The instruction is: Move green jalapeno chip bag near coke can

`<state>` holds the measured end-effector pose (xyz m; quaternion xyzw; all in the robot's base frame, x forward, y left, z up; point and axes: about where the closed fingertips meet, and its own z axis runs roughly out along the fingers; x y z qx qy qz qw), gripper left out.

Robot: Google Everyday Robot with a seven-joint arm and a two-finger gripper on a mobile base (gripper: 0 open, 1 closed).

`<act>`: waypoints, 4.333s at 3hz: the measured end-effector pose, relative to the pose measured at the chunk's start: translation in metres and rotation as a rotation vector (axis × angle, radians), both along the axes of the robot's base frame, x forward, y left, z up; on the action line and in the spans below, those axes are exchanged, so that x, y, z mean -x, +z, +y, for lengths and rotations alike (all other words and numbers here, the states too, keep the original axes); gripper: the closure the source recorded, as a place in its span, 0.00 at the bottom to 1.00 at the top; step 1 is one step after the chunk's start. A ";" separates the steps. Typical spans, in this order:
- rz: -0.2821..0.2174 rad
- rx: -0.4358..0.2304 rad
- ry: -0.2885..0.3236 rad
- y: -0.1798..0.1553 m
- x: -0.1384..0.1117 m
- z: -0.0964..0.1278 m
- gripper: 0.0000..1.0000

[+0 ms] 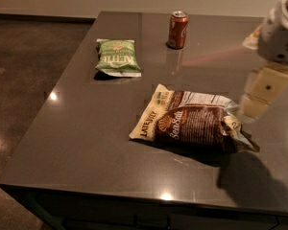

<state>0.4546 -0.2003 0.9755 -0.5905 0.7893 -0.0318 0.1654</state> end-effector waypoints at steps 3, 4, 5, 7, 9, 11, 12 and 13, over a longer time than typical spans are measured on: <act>0.006 -0.212 -0.186 -0.032 -0.135 0.145 0.00; 0.009 -0.256 -0.236 -0.058 -0.170 0.189 0.00; -0.005 -0.291 -0.311 -0.078 -0.205 0.212 0.00; -0.013 -0.336 -0.424 -0.107 -0.256 0.224 0.00; 0.026 -0.360 -0.435 -0.126 -0.271 0.243 0.16; 0.041 -0.374 -0.418 -0.121 -0.271 0.237 0.63; 0.009 -0.358 -0.418 -0.103 -0.268 0.212 0.87; -0.021 -0.333 -0.429 -0.088 -0.267 0.182 1.00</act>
Offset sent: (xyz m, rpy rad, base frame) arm 0.1465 0.1444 -0.0264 0.2350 0.0087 -0.2162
